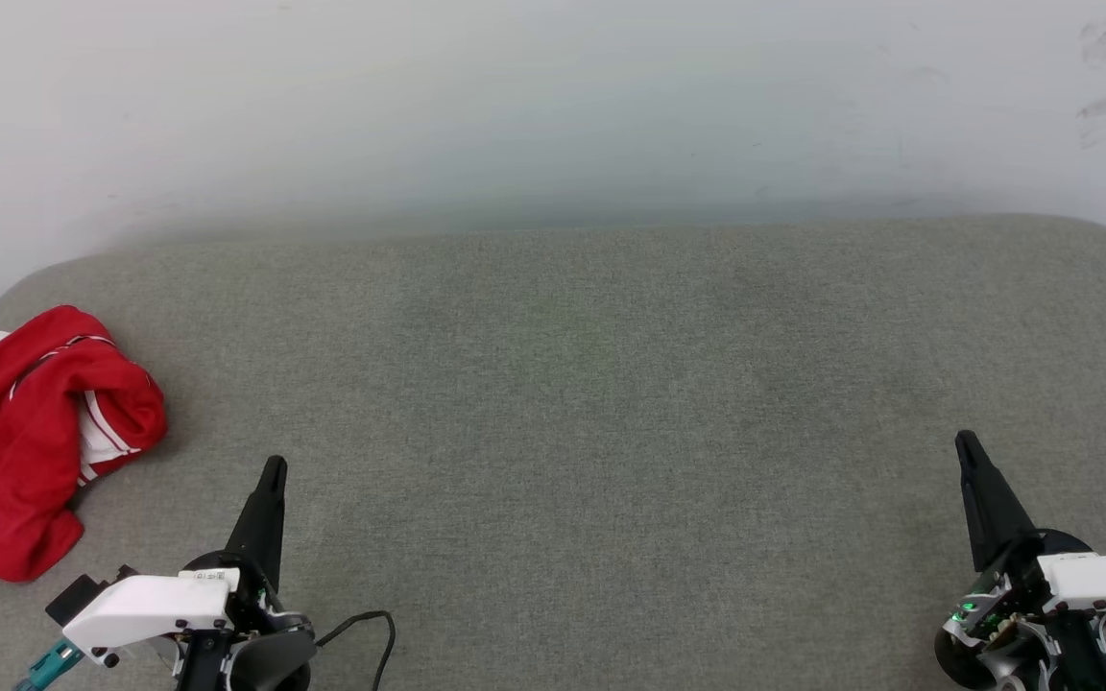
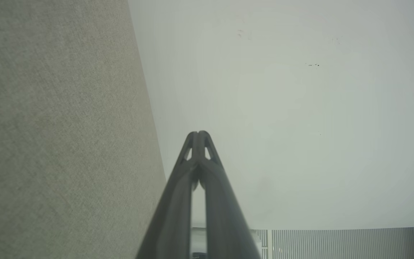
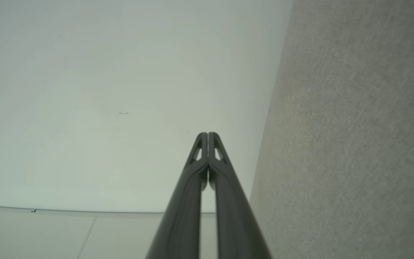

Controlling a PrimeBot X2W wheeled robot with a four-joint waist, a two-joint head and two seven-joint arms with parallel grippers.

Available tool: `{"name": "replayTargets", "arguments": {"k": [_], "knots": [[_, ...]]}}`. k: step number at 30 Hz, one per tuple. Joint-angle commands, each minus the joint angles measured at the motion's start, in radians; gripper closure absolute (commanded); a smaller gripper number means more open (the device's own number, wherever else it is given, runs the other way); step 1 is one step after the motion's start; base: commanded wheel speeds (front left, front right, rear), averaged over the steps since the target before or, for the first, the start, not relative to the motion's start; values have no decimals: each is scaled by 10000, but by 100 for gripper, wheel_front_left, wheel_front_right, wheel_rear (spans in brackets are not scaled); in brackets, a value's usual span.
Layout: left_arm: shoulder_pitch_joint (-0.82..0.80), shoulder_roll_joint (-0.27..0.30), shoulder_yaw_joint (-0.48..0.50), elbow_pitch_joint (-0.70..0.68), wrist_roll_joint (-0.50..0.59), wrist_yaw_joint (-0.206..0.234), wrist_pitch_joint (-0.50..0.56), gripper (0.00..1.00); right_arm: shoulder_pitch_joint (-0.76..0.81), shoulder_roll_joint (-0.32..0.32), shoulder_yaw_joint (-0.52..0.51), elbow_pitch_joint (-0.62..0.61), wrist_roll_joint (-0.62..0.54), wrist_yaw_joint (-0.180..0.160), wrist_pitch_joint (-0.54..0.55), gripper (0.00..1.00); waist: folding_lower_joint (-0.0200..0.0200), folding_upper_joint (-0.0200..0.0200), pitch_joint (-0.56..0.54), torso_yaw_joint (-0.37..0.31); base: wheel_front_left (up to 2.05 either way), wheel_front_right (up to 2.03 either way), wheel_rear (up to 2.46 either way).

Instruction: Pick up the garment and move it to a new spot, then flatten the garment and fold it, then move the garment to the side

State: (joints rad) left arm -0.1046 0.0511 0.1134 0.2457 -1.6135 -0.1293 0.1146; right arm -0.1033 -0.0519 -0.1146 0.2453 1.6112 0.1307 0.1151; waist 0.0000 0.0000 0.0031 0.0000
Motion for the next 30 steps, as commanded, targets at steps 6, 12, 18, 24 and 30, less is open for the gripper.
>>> {"name": "replayTargets", "arguments": {"k": [6, 12, 18, 24, 30], "knots": [[-85, -10, 14, 7, 14, -41, 13, 100, -95, 42, 7, 3, 34, 0, 5, 100, 0, 0, 0, 0, 0, 0, 0], [-85, -10, 14, 7, 14, -41, 13, 100, -95, 42, 7, 3, 34, 0, 5, 100, 0, 0, 0, 0, 0, 0, 0], [-85, -10, 13, 7, 14, -41, 12, 100, -95, 42, 8, 3, 34, 0, 5, 100, 0, 0, 0, 0, 0, 0, 0], [-85, -10, 13, 7, 14, -41, 12, 100, -95, 42, 8, 3, 34, 0, 5, 100, 0, 0, 0, 0, 0, 0, 0], [-85, -10, 13, 7, 14, -41, 12, 100, -95, 42, 8, 3, 34, 0, 5, 100, 0, 0, 0, 0, 0, 0, 0]]}}
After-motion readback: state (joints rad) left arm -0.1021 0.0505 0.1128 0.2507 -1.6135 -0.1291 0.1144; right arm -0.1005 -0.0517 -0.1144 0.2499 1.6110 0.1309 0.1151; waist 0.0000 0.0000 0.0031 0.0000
